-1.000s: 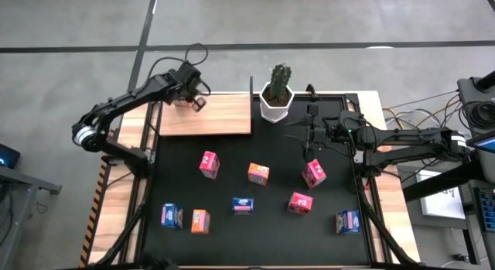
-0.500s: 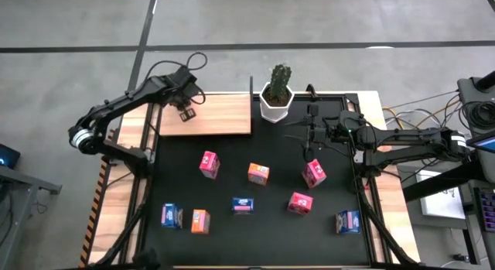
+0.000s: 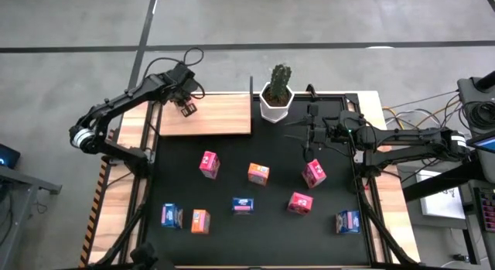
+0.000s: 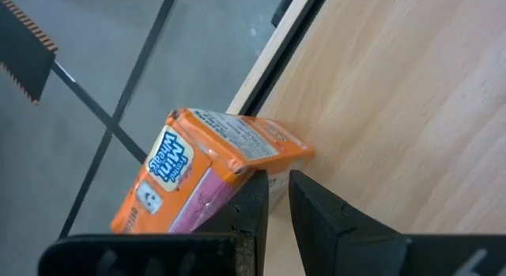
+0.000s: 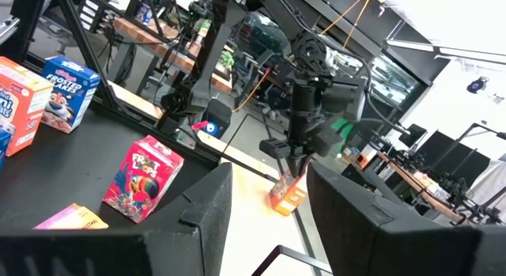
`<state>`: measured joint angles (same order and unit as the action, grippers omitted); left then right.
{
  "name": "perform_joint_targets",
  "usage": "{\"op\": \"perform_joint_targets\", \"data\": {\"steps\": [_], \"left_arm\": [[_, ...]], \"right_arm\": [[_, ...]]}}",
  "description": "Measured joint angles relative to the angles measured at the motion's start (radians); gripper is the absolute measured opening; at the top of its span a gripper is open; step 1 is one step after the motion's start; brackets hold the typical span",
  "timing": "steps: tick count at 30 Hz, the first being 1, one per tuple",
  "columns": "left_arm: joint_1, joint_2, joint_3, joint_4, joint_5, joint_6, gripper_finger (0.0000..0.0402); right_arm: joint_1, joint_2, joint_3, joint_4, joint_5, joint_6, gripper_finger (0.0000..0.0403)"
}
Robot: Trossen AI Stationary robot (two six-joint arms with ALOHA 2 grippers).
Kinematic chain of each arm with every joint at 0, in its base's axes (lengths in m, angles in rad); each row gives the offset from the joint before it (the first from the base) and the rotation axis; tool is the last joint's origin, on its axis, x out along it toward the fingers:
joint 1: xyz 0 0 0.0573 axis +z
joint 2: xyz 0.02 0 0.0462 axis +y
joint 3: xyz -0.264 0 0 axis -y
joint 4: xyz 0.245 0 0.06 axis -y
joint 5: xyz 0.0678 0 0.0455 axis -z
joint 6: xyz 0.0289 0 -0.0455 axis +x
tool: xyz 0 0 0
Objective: Stack cereal on shelf
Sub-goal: Put the top orange cereal box on the shelf, then put the top left red cereal box on the shelf
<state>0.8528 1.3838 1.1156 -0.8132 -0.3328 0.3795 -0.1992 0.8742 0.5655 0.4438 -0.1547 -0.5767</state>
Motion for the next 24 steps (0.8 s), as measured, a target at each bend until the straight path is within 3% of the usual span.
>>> {"op": "perform_joint_targets", "data": {"steps": [12,15,21,24], "left_arm": [[-0.013,-0.016,0.0,-0.02,0.008,-0.041,0.0036],[-0.035,-0.043,0.0,-0.025,0.104,-0.061,0.0036],[-0.122,-0.129,0.0,-0.023,0.419,-0.148,0.0036],[-0.21,-0.169,-0.011,-0.005,0.465,-0.2,0.0036]], "right_arm": [[0.0,0.0,0.0,-0.003,0.0,0.0,0.0155],[0.0,0.0,0.0,-0.004,0.0,0.0,0.0155],[0.0,0.0,0.0,-0.015,0.0,0.058,0.0155],[0.0,0.0,0.0,-0.054,0.0,0.098,0.0155]]}}
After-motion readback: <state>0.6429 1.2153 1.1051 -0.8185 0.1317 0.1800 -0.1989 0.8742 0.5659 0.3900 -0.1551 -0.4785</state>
